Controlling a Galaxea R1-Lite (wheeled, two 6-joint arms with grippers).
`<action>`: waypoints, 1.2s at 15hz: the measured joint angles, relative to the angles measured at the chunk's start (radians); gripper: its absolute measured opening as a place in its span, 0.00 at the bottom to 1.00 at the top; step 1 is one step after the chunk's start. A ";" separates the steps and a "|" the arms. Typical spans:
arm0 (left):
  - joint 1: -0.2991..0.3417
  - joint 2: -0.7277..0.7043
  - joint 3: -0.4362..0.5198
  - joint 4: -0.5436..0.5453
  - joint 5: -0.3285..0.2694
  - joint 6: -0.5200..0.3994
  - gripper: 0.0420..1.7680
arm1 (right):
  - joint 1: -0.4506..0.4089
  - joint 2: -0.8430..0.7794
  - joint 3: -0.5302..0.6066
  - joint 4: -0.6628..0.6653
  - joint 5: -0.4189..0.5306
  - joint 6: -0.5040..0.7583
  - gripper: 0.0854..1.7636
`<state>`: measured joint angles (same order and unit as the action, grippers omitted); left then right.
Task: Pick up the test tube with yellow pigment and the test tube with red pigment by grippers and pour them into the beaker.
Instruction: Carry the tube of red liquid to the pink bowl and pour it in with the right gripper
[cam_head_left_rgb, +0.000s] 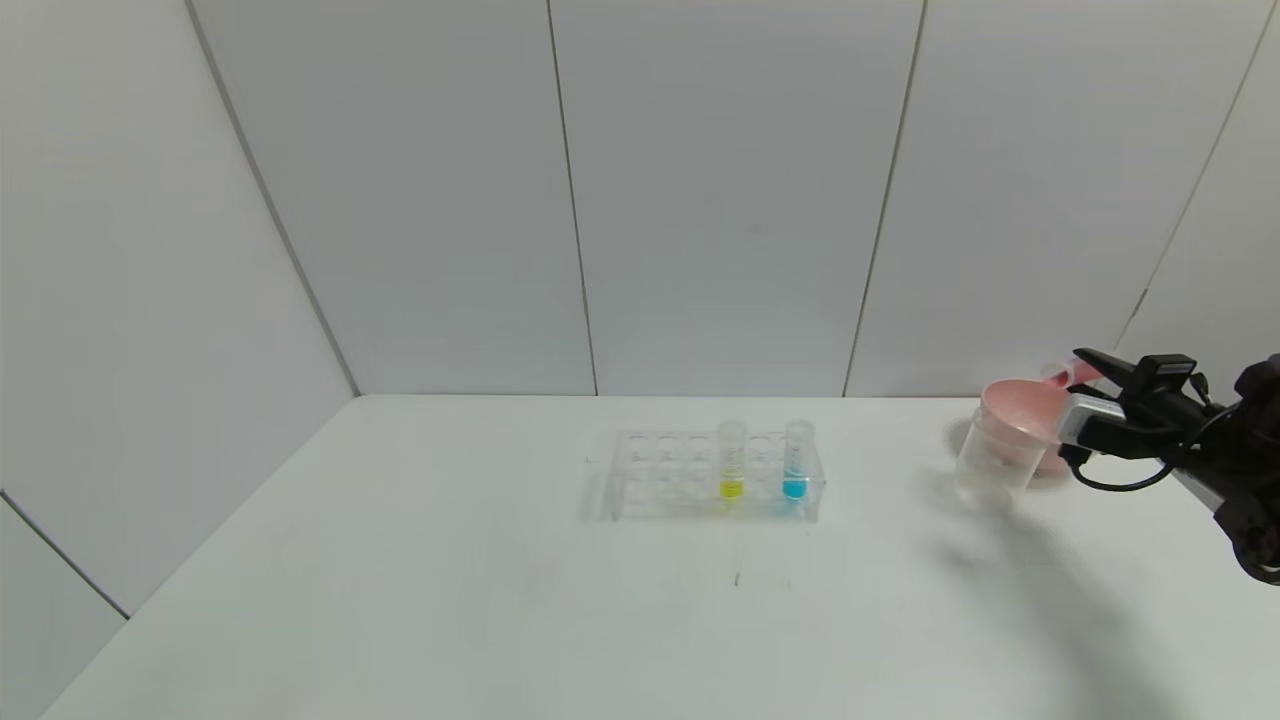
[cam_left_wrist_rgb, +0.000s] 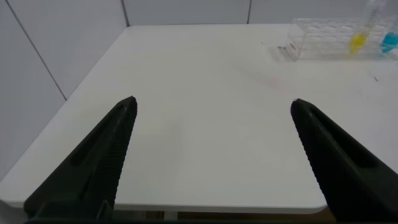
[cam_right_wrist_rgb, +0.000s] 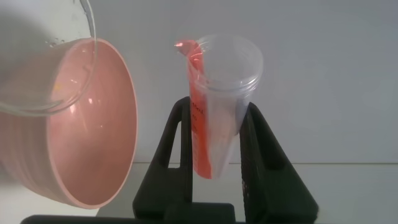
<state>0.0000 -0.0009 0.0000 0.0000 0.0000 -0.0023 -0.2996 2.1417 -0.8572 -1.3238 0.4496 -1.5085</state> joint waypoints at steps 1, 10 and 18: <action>0.000 0.000 0.000 0.000 0.000 0.000 1.00 | -0.001 0.001 -0.003 -0.007 0.001 -0.009 0.25; 0.000 0.000 0.000 0.000 0.000 0.000 1.00 | 0.000 0.007 0.000 -0.030 -0.006 -0.055 0.25; 0.000 0.000 0.000 0.000 0.000 0.000 1.00 | -0.002 0.012 0.000 -0.053 -0.008 -0.100 0.25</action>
<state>0.0000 -0.0009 0.0000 0.0000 0.0000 -0.0028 -0.3015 2.1536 -0.8572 -1.3768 0.4417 -1.6089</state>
